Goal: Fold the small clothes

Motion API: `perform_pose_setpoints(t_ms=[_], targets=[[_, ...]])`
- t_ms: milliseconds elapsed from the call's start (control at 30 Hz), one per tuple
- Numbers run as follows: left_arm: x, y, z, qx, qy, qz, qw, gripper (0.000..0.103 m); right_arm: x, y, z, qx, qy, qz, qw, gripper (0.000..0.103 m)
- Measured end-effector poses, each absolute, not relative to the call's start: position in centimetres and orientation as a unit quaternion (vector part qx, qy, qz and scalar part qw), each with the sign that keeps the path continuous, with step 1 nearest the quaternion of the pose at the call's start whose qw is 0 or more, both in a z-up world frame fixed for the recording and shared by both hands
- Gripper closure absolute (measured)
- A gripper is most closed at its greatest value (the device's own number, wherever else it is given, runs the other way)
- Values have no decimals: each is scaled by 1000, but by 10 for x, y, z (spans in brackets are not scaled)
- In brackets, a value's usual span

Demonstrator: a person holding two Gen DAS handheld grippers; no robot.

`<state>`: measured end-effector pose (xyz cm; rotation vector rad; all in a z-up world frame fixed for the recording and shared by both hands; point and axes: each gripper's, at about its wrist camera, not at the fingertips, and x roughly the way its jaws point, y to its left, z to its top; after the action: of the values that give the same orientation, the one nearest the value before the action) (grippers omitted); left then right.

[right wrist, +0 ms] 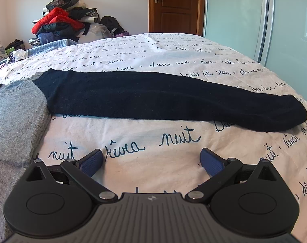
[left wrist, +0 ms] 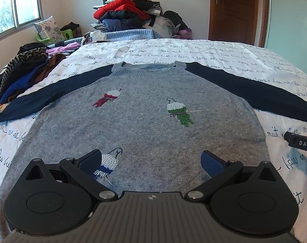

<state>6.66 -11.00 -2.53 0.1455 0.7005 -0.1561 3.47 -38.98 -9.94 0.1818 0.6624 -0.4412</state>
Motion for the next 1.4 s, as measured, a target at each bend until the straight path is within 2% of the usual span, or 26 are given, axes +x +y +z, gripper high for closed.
perform_pose_setpoints(t_ms=[1400], targets=[[65,-108,-24,73,340,-57,936,0,35,-390,-100,88,322,-215,918,0]])
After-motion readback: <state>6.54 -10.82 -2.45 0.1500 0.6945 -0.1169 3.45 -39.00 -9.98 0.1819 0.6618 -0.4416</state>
